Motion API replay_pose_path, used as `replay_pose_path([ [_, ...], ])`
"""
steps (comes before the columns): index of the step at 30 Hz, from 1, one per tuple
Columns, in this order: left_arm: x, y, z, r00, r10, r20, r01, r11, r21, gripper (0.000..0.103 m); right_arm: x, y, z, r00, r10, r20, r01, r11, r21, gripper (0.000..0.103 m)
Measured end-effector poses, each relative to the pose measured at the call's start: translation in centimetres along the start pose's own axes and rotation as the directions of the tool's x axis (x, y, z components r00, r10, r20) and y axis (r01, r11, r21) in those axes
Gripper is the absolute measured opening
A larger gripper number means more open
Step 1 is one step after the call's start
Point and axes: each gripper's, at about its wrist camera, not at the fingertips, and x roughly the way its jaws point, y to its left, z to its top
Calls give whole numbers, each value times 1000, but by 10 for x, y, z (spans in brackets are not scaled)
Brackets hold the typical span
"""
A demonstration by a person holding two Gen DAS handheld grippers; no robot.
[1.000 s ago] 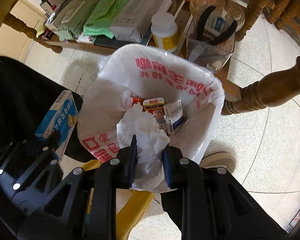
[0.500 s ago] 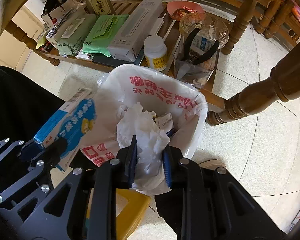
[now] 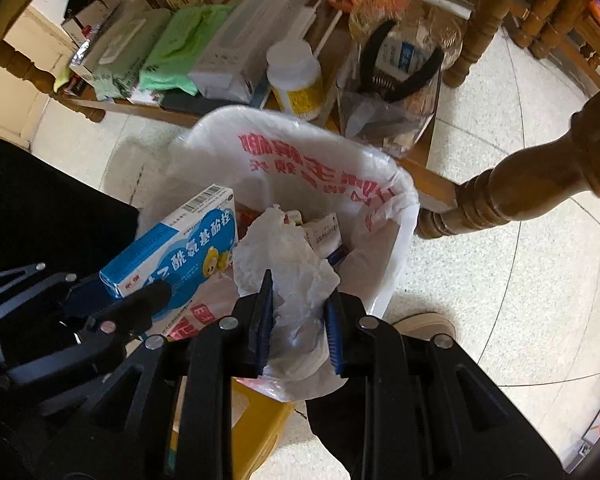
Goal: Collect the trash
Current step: 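Lower the blue-white box into the bag with the left tool while the right tool holds the tissue inside, then open both tools to release the box and tissue into the bag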
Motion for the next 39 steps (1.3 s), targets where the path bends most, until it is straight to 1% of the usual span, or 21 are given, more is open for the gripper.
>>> replay_pose_path([
  [4, 12, 3, 6, 999, -16, -29, 16, 1000, 7, 18, 15, -2, 2, 999, 2, -39, -2, 1000, 2, 23],
  [9, 25, 9, 11, 998, -18, -64, 17, 1000, -14, 19, 24, -4, 4, 998, 11, -59, -11, 1000, 6, 23],
  [10, 27, 10, 11, 997, -20, -73, 19, 1000, -18, 19, 24, -4, 4, 998, 14, -59, -14, 1000, 6, 25],
  [11, 29, 11, 11, 997, -19, -79, 17, 1000, -20, 20, 25, -4, 4, 998, 17, -60, -16, 1000, 6, 30],
  [15, 37, 14, 13, 995, -9, -100, 5, 999, -44, 21, 28, -6, 5, 997, 26, -67, -25, 1000, 12, 35],
  [18, 39, 18, 16, 994, 22, -103, -29, 998, -60, 32, 29, -10, 7, 998, 14, -65, -13, 1000, 28, 41],
  [20, 40, 22, 18, 994, 31, -109, -39, 997, -73, 38, 29, -14, 7, 998, 3, -63, 0, 999, 44, 48],
  [22, 41, 27, 19, 992, 39, -116, -50, 995, -92, 49, 29, -18, 6, 998, 12, -64, -8, 998, 62, 48],
  [25, 38, 30, 19, 993, 69, -98, -79, 992, -98, 58, 28, -21, 7, 998, 29, -62, -24, 996, 83, 49],
  [27, 34, 31, 18, 992, 94, -79, -101, 991, -93, 62, 26, -23, 7, 998, 22, -57, -17, 996, 86, 50],
  [31, 28, 31, 17, 991, 125, -51, -129, 988, -85, 70, 21, -25, 7, 999, 15, -49, -10, 995, 100, 51],
  [33, 23, 31, 17, 991, 130, -37, -133, 987, -86, 72, 15, -24, 6, 1000, 3, -31, 1, 995, 104, 52],
  [36, 14, 32, 16, 990, 140, -11, -141, 986, -87, 73, -1, -22, 2, 1000, -23, 6, 22, 994, 109, 54],
  [39, 6, 33, 15, 989, 145, 13, -143, 985, -98, 74, -15, -20, -4, 998, -35, 45, 29, 992, 120, 63],
])
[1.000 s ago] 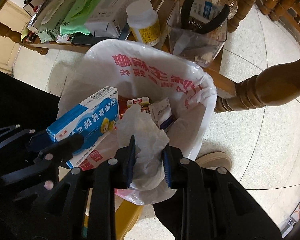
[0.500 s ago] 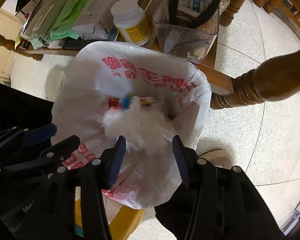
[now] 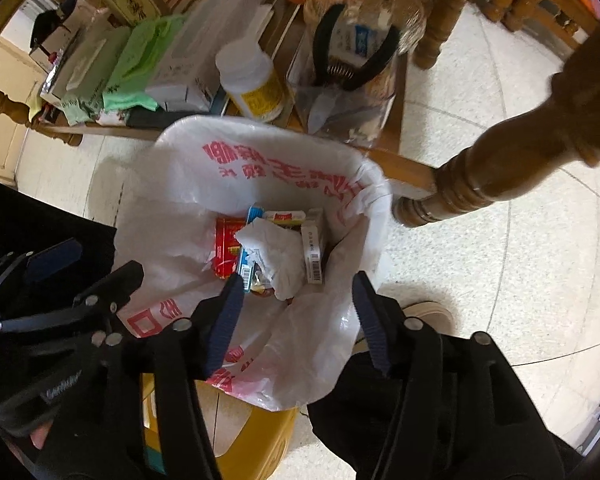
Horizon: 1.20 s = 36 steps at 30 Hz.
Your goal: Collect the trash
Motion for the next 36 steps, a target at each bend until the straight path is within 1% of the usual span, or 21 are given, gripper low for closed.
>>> replay_pose_path([
  [1, -3, 1, 0, 1000, -3, 7, 3, 1000, -3, 75, -8, 1, -3, 1000, -8, 21, 8, 1000, 6, 66],
  [4, -15, 0, -3, 999, 8, 34, -8, 1000, 4, 76, -31, 9, -10, 996, -32, 85, 32, 999, 0, 67],
  [6, -26, -1, -6, 997, 24, 67, -25, 1000, 16, 76, -46, 15, -16, 991, -41, 129, 41, 999, 9, 67],
  [9, -43, 0, -9, 993, 36, 113, -38, 999, 16, 76, -65, 19, -26, 983, -41, 181, 34, 999, 37, 69],
  [11, -55, 3, -11, 991, 24, 132, -27, 1000, 15, 76, -78, 21, -33, 975, -47, 215, 35, 998, 56, 75],
  [13, -68, 5, -13, 987, 12, 158, -14, 1000, 10, 76, -94, 25, -42, 965, -57, 257, 41, 997, 67, 79],
  [15, -82, 7, -16, 981, 13, 195, -15, 1000, 8, 77, -113, 33, -51, 948, -81, 308, 66, 996, 59, 82],
  [17, -99, 7, -21, 968, 32, 250, -36, 999, 10, 81, -127, 39, -58, 933, -109, 343, 95, 994, 55, 84],
  [18, -105, 7, -23, 963, 35, 268, -39, 999, 9, 82, -138, 43, -62, 920, -126, 371, 114, 992, 53, 85],
  [20, -119, 8, -27, 952, 36, 304, -39, 999, 6, 84, -151, 46, -67, 907, -132, 399, 120, 991, 54, 85],
  [23, -143, 10, -33, 936, 15, 351, -17, 1000, 2, 86, -174, 51, -77, 881, -130, 454, 113, 991, 65, 85],
  [25, -162, 10, -38, 918, 20, 395, -21, 1000, -2, 87, -192, 54, -85, 854, -142, 501, 122, 990, 74, 86],
  [26, -174, 10, -41, 905, 27, 425, -28, 1000, -5, 88, -201, 57, -89, 836, -154, 527, 132, 988, 79, 88],
  [27, -182, 9, -43, 895, 36, 444, -37, 999, -8, 89, -209, 59, -93, 819, -171, 547, 146, 985, 88, 89],
  [29, -198, 9, -47, 874, 43, 484, -45, 999, -9, 91, -222, 61, -100, 793, -179, 583, 155, 984, 92, 90],
  [30, -208, 9, -50, 860, 43, 508, -45, 999, -9, 91, -231, 64, -104, 775, -183, 605, 157, 983, 96, 90],
  [32, -223, 9, -54, 839, 47, 543, -50, 999, -10, 92, -244, 67, -111, 745, -191, 639, 162, 981, 104, 90],
  [33, -231, 9, -56, 825, 50, 562, -53, 999, -12, 93, -250, 67, -115, 734, -196, 650, 164, 980, 110, 91],
  [35, -245, 10, -61, 800, 58, 597, -62, 998, -15, 95, -263, 69, -123, 703, -204, 681, 165, 979, 123, 93],
  [36, -256, 10, -65, 784, 58, 618, -65, 998, -11, 95, -267, 69, -125, 693, -204, 691, 162, 979, 126, 94],
])
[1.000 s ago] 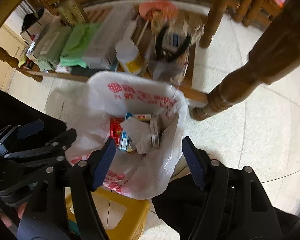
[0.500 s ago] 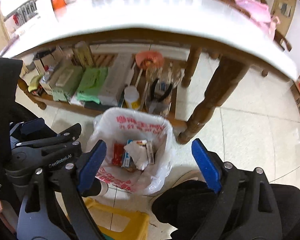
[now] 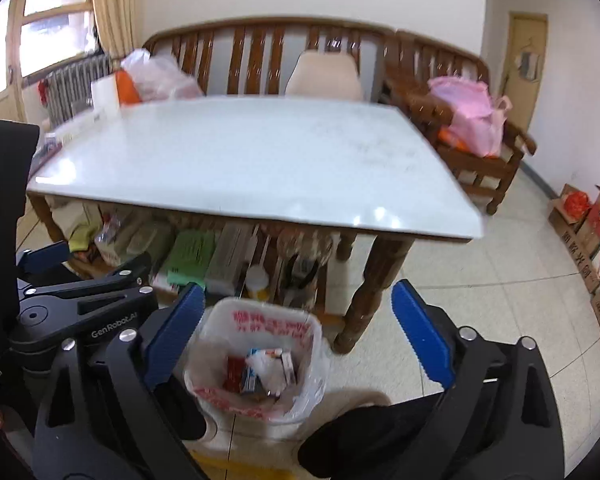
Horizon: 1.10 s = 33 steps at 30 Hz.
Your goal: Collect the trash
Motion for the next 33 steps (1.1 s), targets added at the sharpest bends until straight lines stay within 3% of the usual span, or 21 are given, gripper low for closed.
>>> replay_pose_path([
  [10, -66, 1, 23, 987, -27, 161, 25, 1000, 10, 95, -63, -1, 18, 986, -54, 158, 52, 999, 15, 96],
  [20, -111, 4, 37, 967, -7, 256, 5, 1000, 9, 95, -104, -2, 31, 961, -88, 264, 86, 996, 18, 96],
  [27, -128, 5, 37, 955, 30, 294, -33, 999, 4, 95, -114, -1, 31, 957, -98, 274, 95, 995, 24, 96],
  [33, -131, 5, 36, 957, 13, 289, -17, 1000, 12, 95, -118, -2, 30, 957, -106, 270, 102, 994, 28, 96],
])
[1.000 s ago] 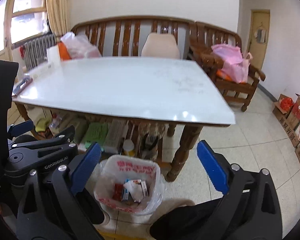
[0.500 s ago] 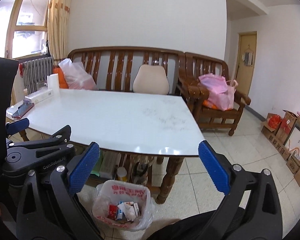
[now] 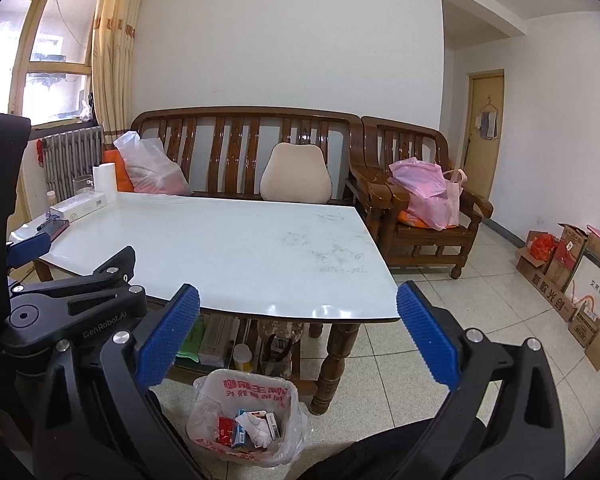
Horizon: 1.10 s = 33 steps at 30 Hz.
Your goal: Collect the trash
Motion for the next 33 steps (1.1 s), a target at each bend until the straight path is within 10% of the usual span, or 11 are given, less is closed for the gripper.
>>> replay_pose_path([
  [33, 4, 5, 1, 999, -23, -39, 22, 1000, -14, 95, 1, 2, 3, 1000, -9, -8, 9, 1000, -5, 96],
])
